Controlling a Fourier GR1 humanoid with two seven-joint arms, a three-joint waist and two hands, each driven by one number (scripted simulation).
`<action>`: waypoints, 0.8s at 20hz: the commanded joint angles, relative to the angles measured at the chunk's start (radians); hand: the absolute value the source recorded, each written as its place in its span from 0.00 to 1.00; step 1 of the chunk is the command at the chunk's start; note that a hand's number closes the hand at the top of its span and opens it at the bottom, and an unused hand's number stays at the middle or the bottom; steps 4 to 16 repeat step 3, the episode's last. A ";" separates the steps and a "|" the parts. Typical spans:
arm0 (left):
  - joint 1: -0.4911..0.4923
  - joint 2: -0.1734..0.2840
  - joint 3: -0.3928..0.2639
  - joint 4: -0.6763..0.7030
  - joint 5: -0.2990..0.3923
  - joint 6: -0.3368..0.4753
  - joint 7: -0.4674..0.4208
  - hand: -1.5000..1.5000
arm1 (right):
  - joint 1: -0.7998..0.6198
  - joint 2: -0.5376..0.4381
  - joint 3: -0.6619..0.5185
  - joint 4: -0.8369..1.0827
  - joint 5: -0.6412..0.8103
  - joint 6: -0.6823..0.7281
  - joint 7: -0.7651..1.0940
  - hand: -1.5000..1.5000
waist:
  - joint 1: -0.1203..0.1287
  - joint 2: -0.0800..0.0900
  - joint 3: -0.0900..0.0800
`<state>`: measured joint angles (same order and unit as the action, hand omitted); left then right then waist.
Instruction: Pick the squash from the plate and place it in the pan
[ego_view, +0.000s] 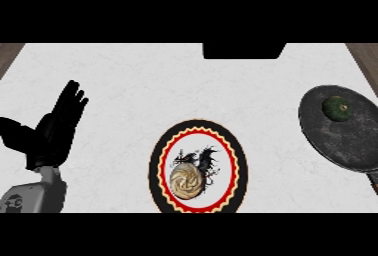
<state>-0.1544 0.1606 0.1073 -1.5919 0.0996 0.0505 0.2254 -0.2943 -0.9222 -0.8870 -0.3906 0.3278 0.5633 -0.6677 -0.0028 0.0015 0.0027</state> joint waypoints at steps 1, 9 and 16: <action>-0.023 -0.021 -0.022 -0.006 -0.014 0.019 0.023 0.50 | 0.056 -0.014 0.015 0.006 -0.024 0.132 -0.152 0.00 | 0.000 -0.001 0.000; 0.039 -0.003 -0.009 -0.058 -0.003 0.001 0.018 0.50 | 0.089 -0.056 0.014 0.004 -0.043 0.169 -0.144 0.00 | 0.002 -0.003 -0.001; 0.039 -0.003 -0.009 -0.058 -0.003 0.001 0.018 0.50 | 0.089 -0.056 0.014 0.004 -0.043 0.169 -0.144 0.00 | 0.002 -0.003 -0.001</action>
